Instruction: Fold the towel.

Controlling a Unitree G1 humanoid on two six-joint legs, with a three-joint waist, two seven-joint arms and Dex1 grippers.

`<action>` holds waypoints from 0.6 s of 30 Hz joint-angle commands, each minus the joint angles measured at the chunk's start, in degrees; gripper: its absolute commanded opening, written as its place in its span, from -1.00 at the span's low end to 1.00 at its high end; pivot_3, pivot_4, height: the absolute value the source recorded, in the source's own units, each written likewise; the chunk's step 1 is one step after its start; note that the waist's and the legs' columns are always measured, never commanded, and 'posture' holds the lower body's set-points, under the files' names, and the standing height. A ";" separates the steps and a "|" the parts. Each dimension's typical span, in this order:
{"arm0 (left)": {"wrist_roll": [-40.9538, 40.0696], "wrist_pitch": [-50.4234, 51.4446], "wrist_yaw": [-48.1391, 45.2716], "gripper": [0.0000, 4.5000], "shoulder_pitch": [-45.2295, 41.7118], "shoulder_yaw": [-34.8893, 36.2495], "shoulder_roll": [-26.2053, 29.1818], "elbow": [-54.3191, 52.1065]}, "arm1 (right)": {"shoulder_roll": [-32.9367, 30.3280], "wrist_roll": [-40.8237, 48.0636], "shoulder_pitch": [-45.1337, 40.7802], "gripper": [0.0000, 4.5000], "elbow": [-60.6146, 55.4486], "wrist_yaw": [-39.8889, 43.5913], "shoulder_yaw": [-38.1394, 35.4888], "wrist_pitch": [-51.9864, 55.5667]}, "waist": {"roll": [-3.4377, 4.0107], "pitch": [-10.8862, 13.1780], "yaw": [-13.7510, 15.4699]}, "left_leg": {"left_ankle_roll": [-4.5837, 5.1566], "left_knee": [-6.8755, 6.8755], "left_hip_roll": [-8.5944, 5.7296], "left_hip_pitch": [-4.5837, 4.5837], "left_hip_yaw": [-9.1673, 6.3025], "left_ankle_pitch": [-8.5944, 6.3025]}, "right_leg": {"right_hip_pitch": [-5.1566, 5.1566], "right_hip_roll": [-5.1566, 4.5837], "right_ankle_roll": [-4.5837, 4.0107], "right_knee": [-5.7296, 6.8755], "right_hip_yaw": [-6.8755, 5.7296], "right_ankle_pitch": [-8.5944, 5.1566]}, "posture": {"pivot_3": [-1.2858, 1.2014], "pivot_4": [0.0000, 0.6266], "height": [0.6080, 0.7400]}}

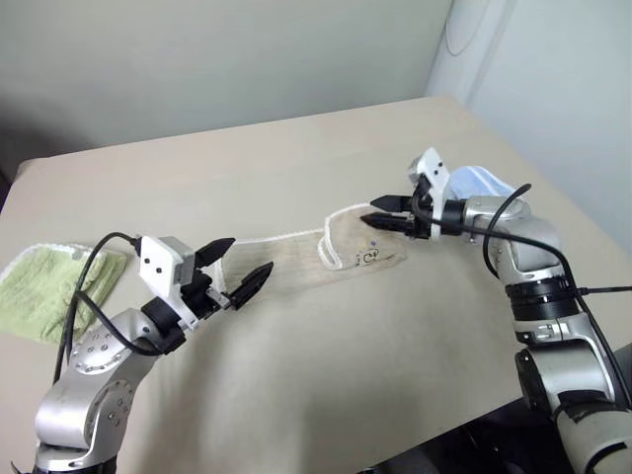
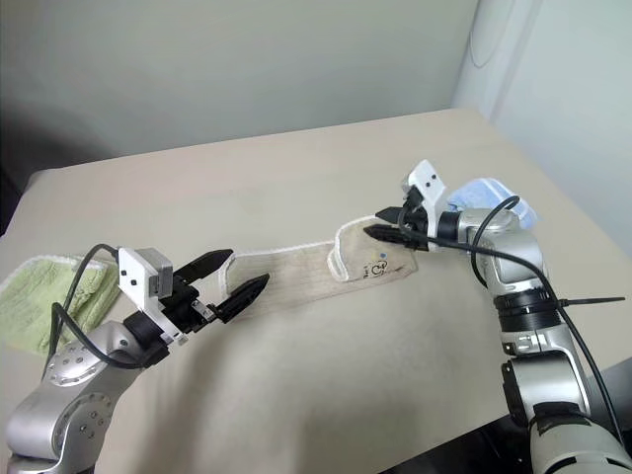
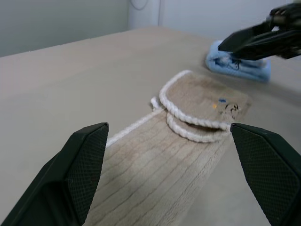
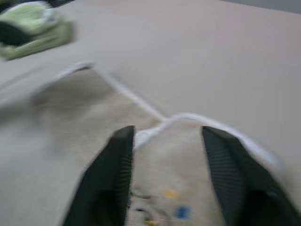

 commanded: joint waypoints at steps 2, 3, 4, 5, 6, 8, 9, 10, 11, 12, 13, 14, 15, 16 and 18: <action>-3.04 1.03 2.28 1.00 -1.15 1.70 -1.33 -0.12 | 4.04 -2.74 -2.11 -0.73 9.74 -1.17 1.12 -8.99 | 0.00 0.00 -0.08 | 0.00 -0.06 0.00 0.00 0.00 0.00 | -0.04 0.00 -0.01 0.01 0.00 0.00 | 0.03 -0.52 1.00; -3.38 1.36 2.81 1.00 -1.05 1.76 -1.56 -0.17 | 4.96 -3.48 -2.02 -0.86 12.32 -1.16 1.46 -11.00 | 0.00 0.00 -0.09 | 0.00 -0.09 0.00 -0.02 0.00 0.00 | -0.08 0.01 -0.02 0.02 0.00 -0.01 | 0.03 -0.52 1.00; -3.69 1.93 3.54 1.00 -0.77 2.01 -1.72 -0.24 | 5.99 -4.22 -1.87 -0.98 15.22 -1.33 1.81 -12.97 | 0.00 0.00 -0.10 | 0.00 -0.11 0.00 -0.02 -0.01 0.00 | -0.10 0.01 -0.02 0.03 -0.01 -0.01 | 0.03 -0.52 1.00; -4.15 2.42 4.34 1.00 -0.43 2.31 -2.03 -0.46 | 6.86 -5.17 -1.70 -0.98 18.13 -1.63 2.25 -14.87 | 0.01 0.00 -0.09 | 0.00 -0.14 0.00 -0.02 -0.01 0.00 | -0.10 0.01 -0.02 0.03 -0.01 -0.01 | 0.03 -0.52 1.00; -4.96 2.88 5.12 1.00 -0.02 2.75 -2.49 -0.77 | 7.51 -6.43 -1.50 -0.98 20.97 -2.07 3.02 -17.00 | 0.01 0.00 -0.09 | 0.00 -0.14 0.00 -0.04 -0.01 0.00 | -0.12 0.01 -0.02 0.02 -0.01 -0.01 | 0.03 -0.52 1.00; -7.32 4.23 7.35 1.00 0.89 4.04 -3.54 -1.59 | 8.51 -9.91 -0.91 -0.98 26.48 -3.10 5.32 -21.70 | 0.01 0.01 -0.09 | 0.00 -0.15 0.00 -0.05 -0.01 0.00 | -0.13 0.00 -0.03 0.02 -0.01 -0.01 | 0.03 -0.52 1.00; -8.71 4.72 8.33 1.00 1.60 4.83 -4.11 -2.35 | 8.84 -11.79 -0.60 -0.98 28.70 -3.90 6.56 -24.13 | 0.01 0.00 -0.09 | 0.00 -0.15 0.00 -0.07 -0.01 0.00 | -0.13 -0.01 -0.03 0.01 -0.01 -0.01 | 0.03 -0.52 1.00; -9.90 5.07 9.28 1.00 2.39 5.51 -4.58 -3.33 | 9.06 -13.00 -0.44 -0.98 30.26 -4.27 7.22 -26.07 | 0.01 0.00 -0.10 | 0.00 -0.15 0.00 -0.06 -0.01 0.00 | -0.12 -0.01 -0.02 0.00 -0.01 -0.01 | 0.03 -0.52 1.00; -11.09 5.52 10.35 1.00 3.34 6.20 -5.02 -4.46 | 9.24 -13.30 -0.38 -0.98 31.06 -4.08 7.18 -27.22 | -0.02 -0.02 -0.10 | 0.00 -0.12 0.00 -0.04 0.00 0.00 | -0.09 -0.01 -0.03 0.01 -0.01 -0.01 | 0.03 -0.52 1.00; -12.15 5.87 11.22 1.00 4.17 6.87 -5.21 -5.27 | 9.46 -13.24 -0.44 -0.98 31.44 -3.78 6.88 -27.89 | -0.06 -0.04 -0.11 | 0.00 -0.12 0.00 0.01 -0.01 0.00 | -0.01 0.00 -0.03 0.00 -0.02 -0.01 | 0.03 -0.52 1.00; -13.51 6.40 12.55 1.00 5.07 7.65 -5.54 -6.08 | 9.47 -12.89 -0.63 -0.98 31.15 -3.38 6.30 -28.47 | -0.07 -0.05 -0.11 | 0.00 -0.12 0.00 0.08 -0.03 0.00 | 0.07 0.00 -0.04 -0.02 -0.02 0.00 | 0.03 -0.52 1.00; -15.08 6.92 14.04 1.00 5.89 8.44 -5.90 -6.83 | 9.39 -12.34 -0.88 -0.98 30.41 -2.89 5.55 -29.03 | -0.07 -0.05 -0.12 | 0.00 -0.10 0.00 0.15 -0.02 -0.01 | 0.15 0.00 -0.04 -0.02 -0.02 0.00 | 0.03 -0.52 1.00; -16.94 7.56 15.77 1.00 6.95 9.45 -6.31 -7.71 | 9.25 -11.14 -1.24 -0.98 28.82 -2.10 4.44 -28.86 | -0.07 -0.04 -0.12 | 0.01 -0.08 0.00 0.20 -0.03 -0.01 | 0.23 -0.01 -0.04 -0.02 -0.02 0.00 | 0.03 -0.52 1.00; -18.77 8.26 17.59 1.00 8.13 10.38 -6.55 -8.63 | 9.01 -9.81 -1.61 -0.98 26.84 -1.17 3.36 -28.44 | -0.07 -0.04 -0.13 | 0.01 -0.07 0.00 0.25 -0.02 -0.01 | 0.28 -0.01 -0.06 -0.04 -0.02 0.01 | 0.03 -0.52 1.00; -22.19 9.41 20.44 1.00 11.21 12.08 -6.39 -10.87 | 8.26 -7.00 -2.40 -0.98 22.20 1.17 1.23 -27.10 | -0.05 -0.02 -0.20 | 0.01 -0.05 0.00 0.26 -0.02 -0.01 | 0.30 -0.01 -0.07 -0.04 -0.01 0.01 | 0.03 -0.52 1.00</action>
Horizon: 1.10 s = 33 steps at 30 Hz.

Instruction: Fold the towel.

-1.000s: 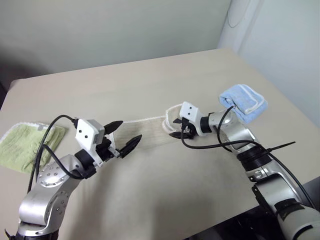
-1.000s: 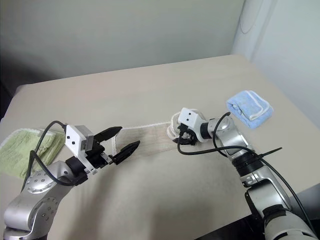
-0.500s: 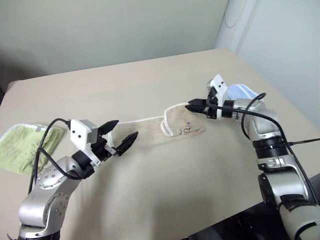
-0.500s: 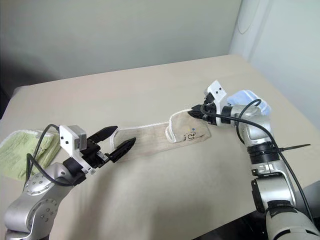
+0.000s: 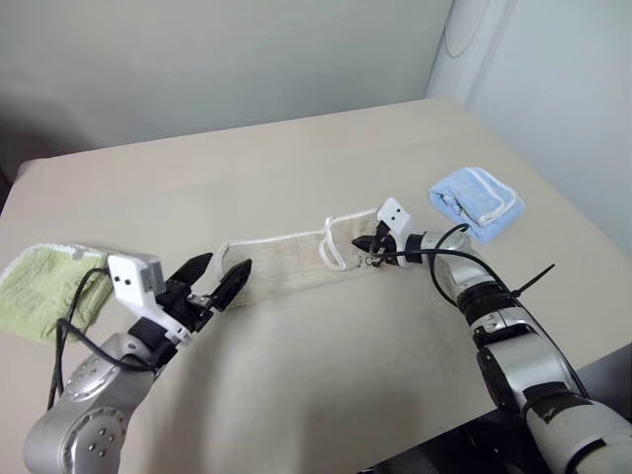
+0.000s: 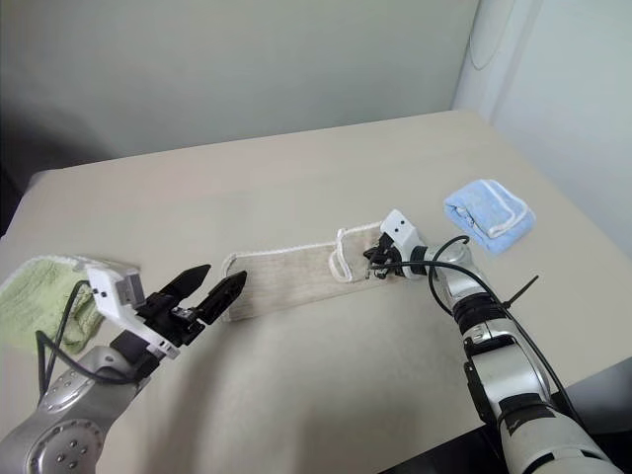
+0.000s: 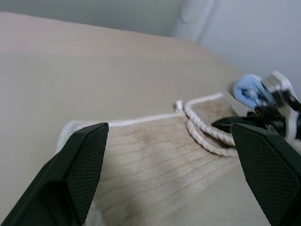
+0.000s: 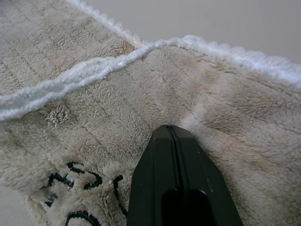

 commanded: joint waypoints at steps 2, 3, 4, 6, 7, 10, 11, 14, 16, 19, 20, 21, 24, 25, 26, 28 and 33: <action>-8.80 2.78 7.68 1.00 6.06 4.70 0.41 -6.32 | -1.81 7.29 -2.81 -0.98 -10.95 5.27 -5.57 3.13 | 0.05 0.04 -0.11 | -0.01 -0.01 0.00 -0.05 0.02 0.00 | -0.04 0.01 -0.01 -0.02 0.00 -0.01 | 0.03 -0.52 1.00; -10.61 3.21 9.33 1.00 7.31 5.32 0.59 -6.67 | -2.03 8.49 -3.27 -0.98 -12.58 5.78 -6.44 4.21 | 0.05 0.04 -0.12 | -0.02 -0.02 0.00 -0.05 0.01 0.01 | -0.04 0.01 -0.05 -0.03 -0.01 -0.03 | 0.03 -0.52 1.00; -13.23 3.76 11.65 1.00 8.61 5.84 0.64 -6.74 | -2.21 9.38 -3.90 -0.98 -13.56 5.90 -7.24 4.86 | 0.07 0.05 -0.13 | -0.04 -0.02 0.00 -0.06 0.02 0.02 | -0.06 0.02 -0.07 -0.04 -0.01 -0.05 | 0.03 -0.52 1.00; -18.38 3.86 15.55 1.00 10.58 6.65 0.63 -6.44 | -2.23 10.38 -4.94 -0.98 -14.55 5.43 -8.28 5.51 | 0.06 0.05 -0.12 | -0.07 -0.05 0.00 -0.05 0.00 0.03 | -0.05 0.03 -0.12 -0.05 -0.02 -0.09 | 0.03 -0.52 1.00; -21.94 3.87 17.90 1.00 11.68 6.90 0.79 -5.99 | -2.07 10.70 -5.55 -0.98 -14.74 5.06 -8.73 5.63 | 0.06 0.05 -0.11 | -0.09 -0.06 0.01 -0.03 0.00 0.05 | -0.05 0.03 -0.15 -0.03 -0.02 -0.11 | 0.03 -0.52 1.00; -31.01 3.65 24.51 1.00 13.57 5.35 1.62 -4.94 | -1.14 10.46 -5.78 -0.98 -14.67 4.39 -8.82 4.63 | 0.06 0.05 -0.08 | -0.12 -0.11 0.01 0.12 -0.01 0.05 | 0.04 0.03 -0.20 0.00 -0.02 -0.15 | 0.03 -0.52 1.00; -33.33 3.26 26.16 1.00 13.88 4.84 2.03 -4.86 | -0.85 10.34 -5.61 -0.98 -14.62 4.21 -8.77 4.40 | 0.08 0.06 -0.05 | -0.12 -0.12 0.01 0.17 -0.01 0.05 | 0.08 0.03 -0.20 -0.01 -0.03 -0.15 | 0.03 -0.52 1.00; -41.02 1.86 32.48 1.00 14.36 2.25 2.86 -3.87 | 0.29 10.13 -4.60 -0.98 -15.18 3.34 -8.68 3.81 | 0.09 0.07 -0.03 | -0.13 -0.11 0.00 0.19 -0.01 0.05 | 0.08 0.03 -0.20 0.00 -0.03 -0.15 | 0.03 -0.52 1.00; -44.47 1.02 36.19 1.00 14.28 0.62 3.48 -3.11 | 0.90 10.29 -4.06 -0.98 -15.77 2.81 -8.84 3.82 | 0.09 0.07 -0.03 | -0.14 -0.11 0.00 0.25 -0.01 0.05 | 0.13 0.03 -0.19 0.00 -0.03 -0.15 | 0.03 -0.52 1.00; -46.17 0.30 41.79 1.00 11.93 -2.59 4.11 0.61 | 1.53 10.48 -3.30 -0.98 -16.50 1.76 -9.23 4.01 | 0.16 0.12 0.04 | -0.17 -0.12 0.00 0.28 -0.01 0.05 | 0.15 0.03 -0.19 0.01 -0.04 -0.15 | 0.03 -0.52 1.00; -46.63 -0.31 43.70 1.00 10.67 -3.52 3.94 2.10 | 1.63 10.56 -3.15 -0.98 -16.58 1.46 -9.38 4.07 | 0.16 0.12 0.03 | -0.19 -0.12 0.00 0.27 -0.01 0.06 | 0.14 0.03 -0.19 0.01 -0.04 -0.15 | 0.03 -0.52 1.00; -47.09 -0.79 44.92 1.00 9.82 -3.99 3.92 3.05 | 1.71 10.61 -3.10 -0.98 -16.59 1.23 -9.43 4.10 | 0.16 0.13 0.06 | -0.21 -0.13 0.00 0.28 -0.01 0.07 | 0.14 0.03 -0.20 0.03 -0.05 -0.15 | 0.03 -0.52 1.00; -47.00 -0.91 47.51 1.00 5.39 -6.71 3.73 7.51 | 1.84 10.83 -2.91 -0.98 -16.96 0.52 -9.74 4.14 | 0.23 0.16 0.22 | -0.22 -0.13 -0.02 0.36 -0.02 0.08 | 0.22 0.02 -0.20 0.04 -0.06 -0.15 | 0.03 -0.52 1.00; -46.90 -0.84 47.75 1.00 3.78 -7.54 3.55 9.04 | 1.90 10.87 -2.89 -0.98 -17.05 0.28 -9.83 4.17 | 0.26 0.17 0.37 | -0.22 -0.14 -0.02 0.42 -0.02 0.08 | 0.28 0.02 -0.20 0.03 -0.06 -0.15 | 0.03 -0.52 1.00; -46.37 -0.51 47.53 1.00 2.10 -8.48 3.48 10.52 | 1.93 10.87 -2.85 -0.98 -17.14 0.01 -9.92 4.21 | 0.27 0.18 0.54 | -0.22 -0.14 -0.03 0.48 -0.02 0.08 | 0.34 0.01 -0.20 0.04 -0.06 -0.15 | 0.03 -0.52 1.00; -45.45 0.29 46.97 1.00 -0.59 -9.86 3.48 13.27 | 1.99 10.85 -2.81 -0.98 -17.26 -0.28 -9.92 4.24 | 0.32 0.20 0.91 | -0.22 -0.14 -0.06 0.67 -0.06 0.08 | 0.54 0.00 -0.21 0.04 -0.06 -0.16 | 0.03 -0.52 1.00; -42.73 1.31 45.56 1.00 -6.68 -11.90 2.78 19.81 | 1.85 10.93 -2.73 -0.98 -17.96 -0.58 -9.96 4.27 | 0.34 0.19 1.63 | -0.23 -0.08 -0.16 0.83 -0.11 0.09 | 0.70 -0.05 -0.22 0.03 -0.06 -0.16 | 0.03 -0.52 1.00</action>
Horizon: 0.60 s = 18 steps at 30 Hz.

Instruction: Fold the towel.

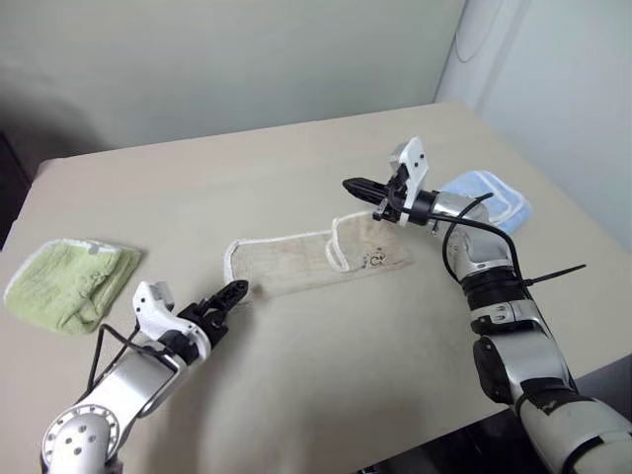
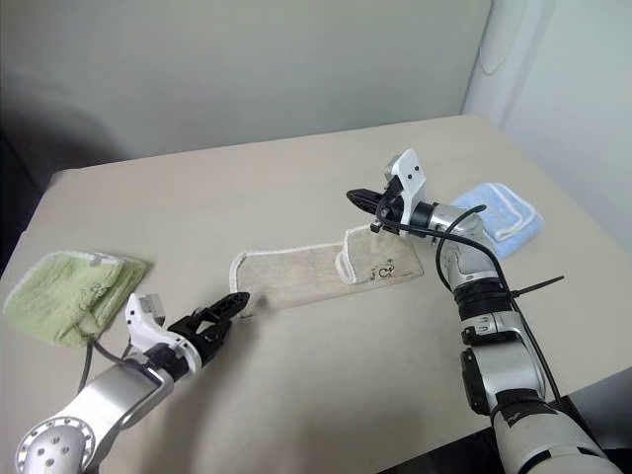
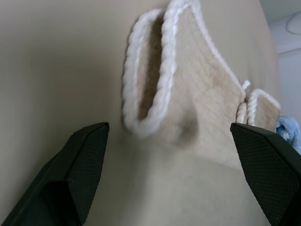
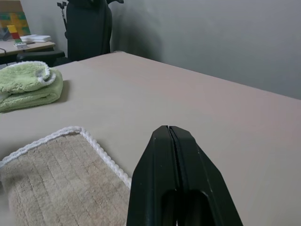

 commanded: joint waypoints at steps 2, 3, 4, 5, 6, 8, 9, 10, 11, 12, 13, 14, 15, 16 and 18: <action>3.58 1.24 -0.87 1.00 -4.02 -2.64 -1.23 7.31 | -0.21 1.30 -0.57 -0.98 -2.80 -0.60 -1.11 -0.42 | 0.01 -0.01 0.35 | 0.00 0.03 -0.02 0.00 -0.01 0.00 | 0.02 -0.02 0.00 0.00 0.00 0.00 | 0.03 -0.52 1.00; 4.24 1.53 -1.19 1.00 -4.99 -2.83 -1.50 8.38 | -0.21 1.31 -0.40 -0.98 -3.19 -0.70 -1.02 -0.35 | 0.01 -0.01 0.40 | -0.01 0.04 -0.05 0.00 -0.04 0.00 | 0.03 -0.03 0.00 -0.01 0.00 0.00 | 0.03 -0.52 1.00; 4.87 1.84 -1.56 1.00 -5.74 -2.95 -1.72 9.20 | -0.22 1.32 -0.27 -0.98 -3.50 -0.78 -0.95 -0.29 | 0.01 -0.01 0.45 | -0.01 0.04 -0.05 0.00 -0.04 0.01 | 0.05 -0.03 0.01 -0.01 0.00 0.00 | 0.03 -0.52 1.00; 5.44 2.11 -1.91 1.00 -6.36 -3.00 -2.00 9.83 | -0.25 1.31 -0.11 -0.98 -3.91 -0.86 -0.89 -0.19 | 0.01 -0.01 0.47 | -0.02 0.04 -0.06 -0.01 -0.05 0.02 | 0.11 -0.03 0.01 0.00 0.01 0.01 | 0.03 -0.52 1.00; 5.86 2.35 -2.16 1.00 -6.77 -2.95 -2.24 10.22 | -0.29 1.26 -0.01 -0.98 -4.18 -0.92 -0.84 -0.16 | 0.02 -0.01 0.48 | -0.03 0.04 -0.06 -0.01 -0.05 0.02 | 0.12 -0.04 0.01 0.00 0.01 0.01 | 0.03 -0.52 1.00; 6.61 2.66 -2.59 0.74 -7.15 -2.61 -2.61 10.31 | -0.42 1.11 0.20 -1.00 -4.61 -1.07 -0.80 -0.13 | 0.02 -0.01 0.48 | -0.04 0.03 -0.07 -0.01 -0.05 0.03 | 0.13 -0.03 0.01 0.00 0.01 0.00 | 0.03 -0.52 1.00; 6.91 2.70 -2.74 0.59 -7.17 -2.31 -2.77 10.14 | -0.49 1.09 0.30 -1.00 -4.79 -1.14 -0.83 -0.09 | 0.02 -0.01 0.48 | -0.04 0.02 -0.06 -0.02 -0.06 0.03 | 0.12 -0.03 0.01 0.00 0.01 0.00 | 0.03 -0.52 1.00; 7.23 2.69 -2.86 0.42 -7.16 -1.98 -2.92 9.94 | -0.57 1.08 0.40 -1.00 -5.01 -1.21 -0.85 -0.02 | 0.02 -0.01 0.48 | -0.04 0.01 -0.06 -0.02 -0.05 0.03 | 0.12 -0.03 0.01 0.00 0.01 0.00 | 0.03 -0.52 1.00; 7.54 2.65 -2.96 0.26 -7.12 -1.63 -3.09 9.82 | -0.62 1.09 0.48 -1.00 -5.16 -1.28 -0.88 0.02 | 0.02 -0.01 0.48 | -0.04 -0.01 -0.06 -0.02 -0.05 0.03 | 0.12 -0.03 0.01 -0.01 0.02 0.00 | 0.03 -0.52 1.00; 7.82 2.70 -3.02 0.10 -7.13 -1.34 -3.30 9.75 | -0.67 1.10 0.53 -1.00 -5.27 -1.33 -0.90 0.06 | 0.02 -0.01 0.48 | -0.04 -0.02 -0.06 -0.02 -0.06 0.03 | 0.11 -0.03 0.01 -0.02 0.02 -0.01 | 0.03 -0.52 1.00; 8.03 2.76 -2.96 -0.08 -7.21 -1.18 -3.55 9.63 | -0.73 1.11 0.57 -1.00 -5.27 -1.36 -0.91 0.04 | 0.02 -0.01 0.48 | -0.04 -0.06 -0.06 -0.03 -0.04 0.03 | 0.09 -0.03 0.01 -0.02 0.03 -0.02 | 0.03 -0.52 1.00; 8.32 2.82 -3.08 -0.25 -7.22 -1.01 -3.75 9.51 | -0.74 1.09 0.67 -1.00 -5.36 -1.39 -0.87 0.02 | 0.02 -0.01 0.47 | -0.04 -0.07 -0.06 -0.04 -0.04 0.03 | 0.07 -0.02 0.01 -0.02 0.03 -0.02 | 0.03 -0.52 1.00; 8.62 2.93 -3.21 -0.42 -7.23 -0.88 -3.93 9.43 | -0.73 1.03 0.79 -1.00 -5.41 -1.42 -0.78 -0.03 | 0.02 -0.01 0.45 | -0.05 -0.10 -0.06 -0.07 -0.03 0.03 | 0.03 -0.02 -0.01 -0.02 0.03 -0.04 | 0.03 -0.52 1.00; 8.88 2.95 -3.36 -0.59 -7.22 -0.74 -4.10 9.30 | -0.70 0.95 0.91 -1.00 -5.51 -1.45 -0.66 -0.08 | 0.01 -0.01 0.44 | -0.05 -0.14 -0.05 -0.09 -0.03 0.03 | -0.01 -0.02 -0.01 -0.02 0.03 -0.04 | 0.03 -0.52 1.00; 9.22 2.93 -3.44 -0.94 -7.20 -0.47 -4.49 8.88 | -0.64 0.84 1.02 -1.00 -5.68 -1.43 -0.42 -0.17 | 0.00 0.00 0.41 | -0.06 -0.19 -0.04 -0.10 -0.03 0.03 | -0.06 0.00 -0.02 -0.02 0.04 -0.09 | 0.03 -0.52 1.00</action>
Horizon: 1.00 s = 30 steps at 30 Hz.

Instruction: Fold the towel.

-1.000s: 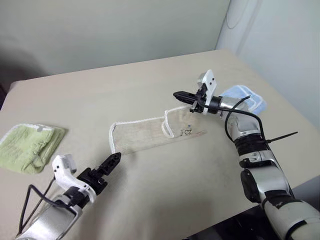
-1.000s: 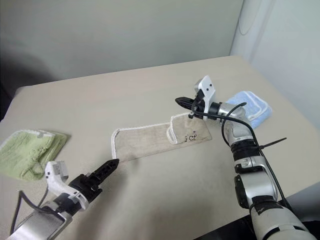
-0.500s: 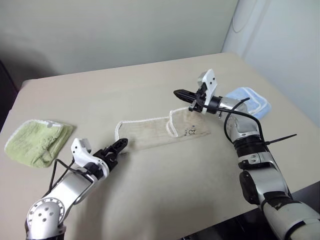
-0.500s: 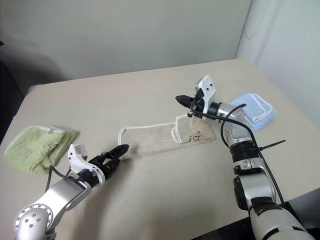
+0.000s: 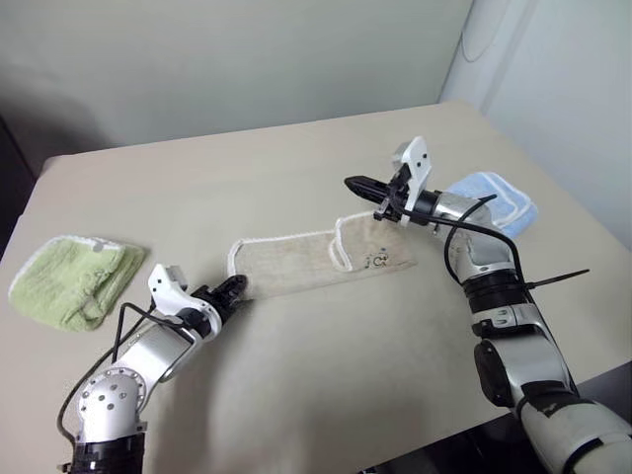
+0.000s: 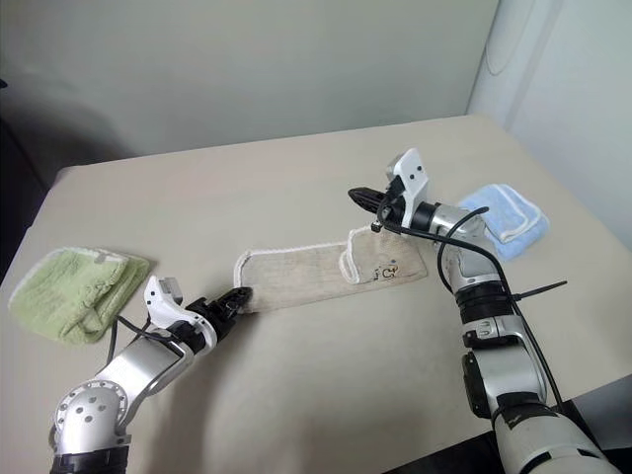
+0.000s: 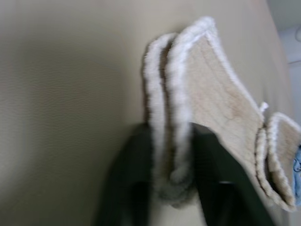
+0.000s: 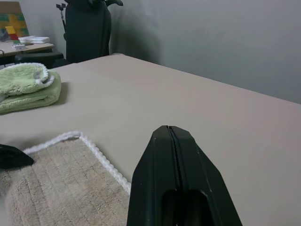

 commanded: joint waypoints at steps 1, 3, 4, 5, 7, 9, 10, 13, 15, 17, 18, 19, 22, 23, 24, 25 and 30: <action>0.58 0.85 -0.55 -0.98 0.28 -0.03 -0.97 -0.20 | -0.33 0.62 -0.29 -1.00 -3.06 -0.35 -0.35 -0.48 | -0.02 0.01 -0.02 | -0.01 -0.02 0.00 -0.02 -0.01 0.00 | -0.03 0.01 0.00 0.00 0.00 -0.01 | 0.03 -0.52 1.00; 0.96 0.78 -0.76 -0.98 0.49 0.32 -1.22 -0.48 | -0.32 0.63 -0.40 -1.00 -3.11 -0.38 -0.33 -0.40 | -0.02 0.01 -0.02 | -0.02 -0.06 0.02 -0.03 0.00 0.01 | -0.06 0.02 0.00 -0.01 0.00 -0.05 | 0.03 -0.52 1.00; 1.11 0.55 -0.99 -0.98 0.71 0.73 -1.31 -0.70 | -0.33 0.63 -0.42 -1.00 -3.14 -0.38 -0.33 -0.38 | -0.02 0.01 -0.02 | -0.02 -0.09 0.02 -0.03 -0.02 0.01 | -0.06 0.02 0.01 -0.01 0.00 -0.07 | 0.03 -0.52 1.00; 1.23 0.26 -1.45 -0.98 0.91 1.33 -1.23 -1.19 | -0.37 0.61 -0.42 -1.00 -3.14 -0.36 -0.32 -0.41 | -0.02 0.01 -0.03 | -0.02 -0.10 0.02 -0.03 -0.02 0.01 | -0.07 0.02 0.00 -0.01 0.00 -0.07 | 0.03 -0.52 1.00; 1.41 -0.14 -2.65 -0.98 1.22 2.99 -0.46 -2.06 | -0.50 0.57 -0.31 -1.00 -3.29 -0.31 -0.31 -0.43 | -0.05 0.03 -0.12 | -0.03 -0.11 0.03 -0.03 -0.01 0.01 | -0.08 0.03 0.00 -0.01 0.00 -0.08 | 0.03 -0.52 1.00; 1.48 -0.22 -4.36 -0.98 1.55 5.24 1.36 -2.70 | -0.75 0.52 -0.06 -1.00 -3.66 -0.27 -0.32 -0.34 | -0.13 0.08 -0.35 | -0.03 -0.12 0.04 -0.03 -0.01 0.00 | -0.09 0.04 -0.02 -0.01 0.01 -0.09 | 0.03 -0.52 1.00; 1.53 -0.21 -5.15 -0.98 1.64 6.45 2.51 -3.02 | -0.93 0.52 0.09 -1.00 -3.83 -0.25 -0.37 -0.28 | -0.20 0.12 -0.49 | -0.04 -0.12 0.06 -0.04 -0.01 0.00 | -0.12 0.06 -0.02 0.00 0.01 -0.09 | 0.03 -0.52 1.00; 1.20 -0.12 -8.22 -0.98 1.08 10.10 6.76 -3.37 | -1.55 0.41 0.57 -1.00 -3.96 -0.30 -0.48 -0.25 | -0.26 0.15 -0.81 | -0.13 -0.15 0.12 -0.07 -0.03 -0.03 | -0.18 0.12 -0.07 0.01 0.00 -0.11 | 0.03 -0.52 1.00; 0.85 0.63 -9.72 -0.98 -0.63 11.36 9.88 -3.40 | -1.91 0.33 0.78 -1.00 -3.80 -0.40 -0.45 -0.38 | -0.26 0.15 -0.90 | -0.18 -0.18 0.13 -0.08 -0.03 -0.05 | -0.21 0.13 -0.08 0.00 0.01 -0.12 | 0.03 -0.52 1.00; 0.79 2.01 -11.34 -0.98 -3.29 11.08 13.12 -3.46 | -2.29 0.25 0.84 -1.00 -3.48 -0.64 -0.56 -0.51 | -0.28 0.17 -0.85 | -0.19 -0.21 0.13 -0.11 -0.04 -0.05 | -0.25 0.13 -0.08 0.00 0.00 -0.12 | 0.03 -0.52 1.00; 0.59 2.80 -12.13 -0.98 -4.93 10.51 14.51 -3.47 | -2.48 0.18 0.79 -1.00 -3.24 -0.84 -0.68 -0.56 | -0.28 0.17 -0.83 | -0.19 -0.20 0.12 -0.13 -0.06 -0.05 | -0.26 0.12 -0.08 -0.01 0.00 -0.12 | 0.03 -0.52 1.00; 0.32 3.69 -13.05 -0.98 -6.64 9.69 15.67 -3.48 | -2.65 0.12 0.71 -1.00 -2.98 -1.01 -0.81 -0.64 | -0.28 0.17 -0.83 | -0.19 -0.19 0.12 -0.13 -0.06 -0.05 | -0.26 0.11 -0.07 0.00 0.00 -0.11 | 0.03 -0.52 1.00; 0.52 7.92 -15.90 -0.98 -13.87 3.95 18.18 -3.69 | -3.20 -0.38 0.30 -1.00 -1.54 -1.83 -1.08 -1.29 | -0.28 0.17 -0.76 | -0.20 -0.12 0.09 -0.18 -0.11 -0.06 | -0.25 0.10 -0.05 -0.03 -0.01 -0.09 | 0.03 -0.52 1.00; 0.88 9.01 -16.58 -0.98 -15.56 2.44 18.54 -3.59 | -3.26 -0.44 0.19 -1.00 -1.20 -1.96 -1.09 -1.47 | -0.28 0.17 -0.73 | -0.20 -0.11 0.09 -0.18 -0.10 -0.06 | -0.26 0.09 -0.04 -0.03 -0.01 -0.09 | 0.03 -0.52 1.00; 1.80 10.35 -17.63 -0.98 -18.10 0.02 18.56 -3.46 | -3.35 -0.47 0.12 -1.00 -0.90 -2.19 -1.17 -1.66 | -0.28 0.17 -0.74 | -0.20 -0.08 0.09 -0.20 -0.12 -0.06 | -0.25 0.09 -0.03 -0.02 -0.01 -0.08 | 0.03 -0.52 1.00; 3.24 12.02 -18.85 -0.98 -22.22 -3.62 17.78 -2.74 | -3.51 -0.56 0.06 -1.00 -0.52 -2.66 -1.35 -1.95 | -0.28 0.17 -0.75 | -0.20 -0.08 0.09 -0.20 -0.11 -0.06 | -0.26 0.09 -0.03 -0.03 -0.01 -0.08 | 0.03 -0.52 1.00; 11.26 17.48 -25.27 -0.98 -36.76 -15.84 11.98 2.97 | -3.79 -0.91 -0.84 -1.00 2.33 -6.42 -2.71 -3.52 | -0.31 0.18 -0.64 | -0.20 0.04 0.09 -0.50 -0.13 -0.06 | -0.54 0.09 0.04 0.03 -0.03 0.00 | 0.03 -0.52 1.00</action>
